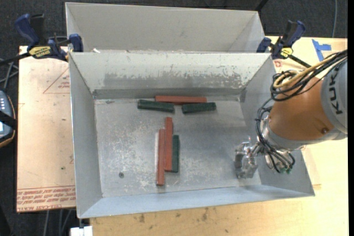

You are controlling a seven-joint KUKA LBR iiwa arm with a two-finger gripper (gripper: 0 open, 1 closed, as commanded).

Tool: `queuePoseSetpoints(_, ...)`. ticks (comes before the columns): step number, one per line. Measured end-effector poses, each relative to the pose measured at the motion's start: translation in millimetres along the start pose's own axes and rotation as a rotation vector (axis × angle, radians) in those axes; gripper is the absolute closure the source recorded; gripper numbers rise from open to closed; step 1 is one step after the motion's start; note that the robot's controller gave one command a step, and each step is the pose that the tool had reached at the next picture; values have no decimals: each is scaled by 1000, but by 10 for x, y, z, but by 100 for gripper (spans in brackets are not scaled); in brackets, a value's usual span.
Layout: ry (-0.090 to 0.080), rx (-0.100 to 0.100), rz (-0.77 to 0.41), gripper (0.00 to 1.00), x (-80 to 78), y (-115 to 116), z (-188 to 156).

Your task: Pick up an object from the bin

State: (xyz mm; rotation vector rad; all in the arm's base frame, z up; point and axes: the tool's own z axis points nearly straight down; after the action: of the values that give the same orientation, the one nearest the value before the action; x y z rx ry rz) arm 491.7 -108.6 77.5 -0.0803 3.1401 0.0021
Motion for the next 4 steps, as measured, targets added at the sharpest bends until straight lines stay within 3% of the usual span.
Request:
queuePoseSetpoints(1,0,0,0,100,0,0,0)
queuePoseSetpoints(2,-2,1,66,0,-30,-403,64)
queuePoseSetpoints(3,-2,1,65,0,-30,-401,64)
queuePoseSetpoints(4,7,-2,156,0,-312,-433,-132)
